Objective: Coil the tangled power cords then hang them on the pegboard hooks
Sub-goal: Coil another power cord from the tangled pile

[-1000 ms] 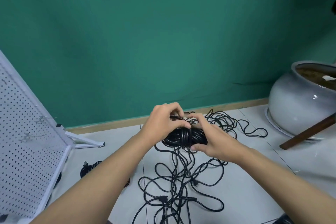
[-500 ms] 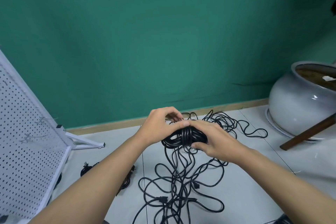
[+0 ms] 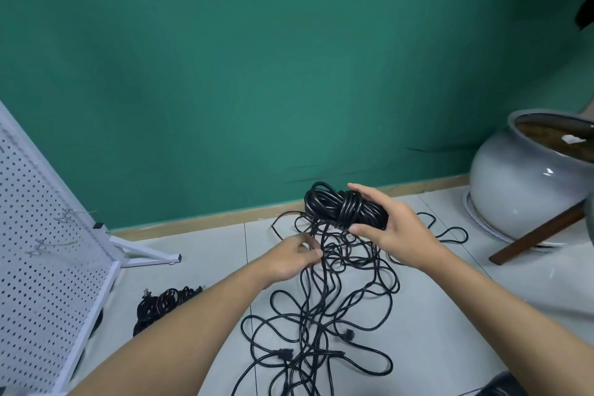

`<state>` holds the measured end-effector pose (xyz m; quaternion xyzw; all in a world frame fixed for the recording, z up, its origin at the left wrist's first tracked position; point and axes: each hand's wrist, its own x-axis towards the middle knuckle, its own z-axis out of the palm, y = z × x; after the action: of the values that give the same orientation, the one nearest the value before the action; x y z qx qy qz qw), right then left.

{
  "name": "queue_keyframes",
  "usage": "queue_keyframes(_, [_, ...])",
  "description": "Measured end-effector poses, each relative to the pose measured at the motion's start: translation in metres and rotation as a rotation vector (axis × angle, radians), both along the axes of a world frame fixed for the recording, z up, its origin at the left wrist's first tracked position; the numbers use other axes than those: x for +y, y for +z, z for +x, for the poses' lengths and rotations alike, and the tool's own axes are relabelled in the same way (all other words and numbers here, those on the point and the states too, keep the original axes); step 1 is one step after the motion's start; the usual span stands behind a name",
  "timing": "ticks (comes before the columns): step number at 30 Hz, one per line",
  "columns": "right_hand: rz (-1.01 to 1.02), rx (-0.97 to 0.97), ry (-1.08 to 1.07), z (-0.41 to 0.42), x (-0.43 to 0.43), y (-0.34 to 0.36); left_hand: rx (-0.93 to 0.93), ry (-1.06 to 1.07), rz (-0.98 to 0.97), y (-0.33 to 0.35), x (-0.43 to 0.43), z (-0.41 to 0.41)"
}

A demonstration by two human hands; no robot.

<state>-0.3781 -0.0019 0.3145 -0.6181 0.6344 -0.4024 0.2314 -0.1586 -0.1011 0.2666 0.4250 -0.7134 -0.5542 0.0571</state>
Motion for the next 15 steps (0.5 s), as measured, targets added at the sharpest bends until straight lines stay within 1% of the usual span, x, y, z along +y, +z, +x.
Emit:
queue_keyframes(2, [0.004, 0.02, -0.033, -0.002, -0.001, -0.002, 0.02, -0.008, 0.003, -0.002, 0.001, -0.004])
queue_keyframes(6, [0.025, 0.094, -0.106, -0.006, -0.001, -0.003, 0.026, 0.0, 0.139, -0.004, 0.004, -0.011])
queue_keyframes(7, [0.025, 0.13, -0.134, -0.006, -0.002, -0.004, 0.041, 0.017, 0.15, -0.002, 0.005, -0.01])
queue_keyframes(8, [0.023, 0.17, -0.167, -0.007, -0.002, -0.005, 0.04, 0.031, 0.111, 0.0, 0.004, -0.009])
queue_keyframes(9, [0.03, 0.214, -0.206, -0.007, -0.004, -0.007, 0.013, 0.028, 0.004, 0.001, 0.001, -0.008])
queue_keyframes(10, [0.053, 0.263, -0.25, -0.008, -0.007, -0.009, -0.031, 0.001, -0.144, 0.003, -0.001, -0.006])
queue_keyframes(12, [0.14, 0.379, -0.325, -0.01, -0.012, -0.015, -0.096, -0.107, -0.398, 0.013, 0.001, -0.009])
queue_keyframes(14, [0.233, 0.487, -0.342, -0.007, -0.014, -0.017, -0.162, -0.243, -0.573, 0.025, 0.011, -0.017])
queue_keyframes(15, [0.266, 0.527, -0.325, -0.003, -0.014, -0.018, -0.215, -0.294, -0.699, 0.033, 0.016, -0.021])
